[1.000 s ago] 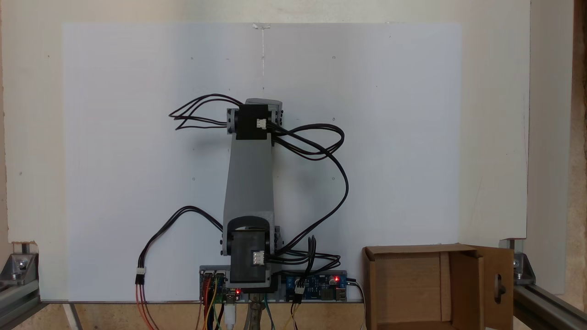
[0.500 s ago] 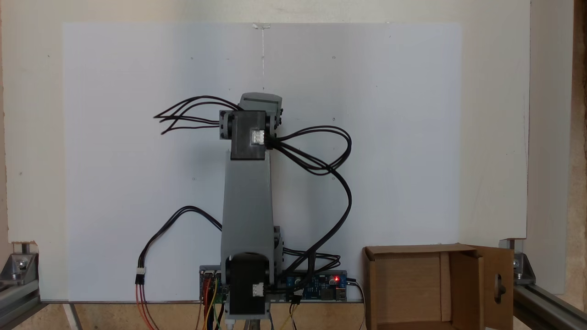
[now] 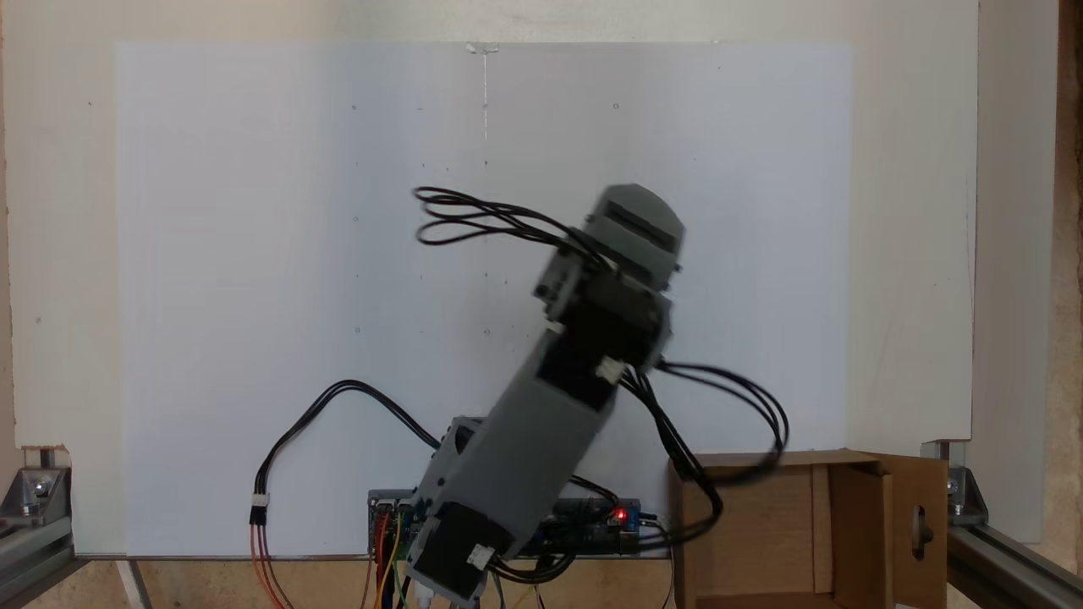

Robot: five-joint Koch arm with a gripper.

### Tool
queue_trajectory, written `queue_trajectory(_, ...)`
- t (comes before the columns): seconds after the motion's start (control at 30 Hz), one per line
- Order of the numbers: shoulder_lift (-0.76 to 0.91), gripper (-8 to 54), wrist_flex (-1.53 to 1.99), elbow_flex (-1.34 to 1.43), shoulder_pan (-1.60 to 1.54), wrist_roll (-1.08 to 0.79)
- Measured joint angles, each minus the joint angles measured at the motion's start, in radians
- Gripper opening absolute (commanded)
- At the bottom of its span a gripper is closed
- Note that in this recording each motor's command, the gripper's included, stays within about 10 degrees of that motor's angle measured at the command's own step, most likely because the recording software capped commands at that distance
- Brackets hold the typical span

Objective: Grasp a green dice and put it in the bin.

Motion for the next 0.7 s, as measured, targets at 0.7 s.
queue_trajectory(0.7,-0.31,11.9,-0.14,0.002,1.045,-0.328)
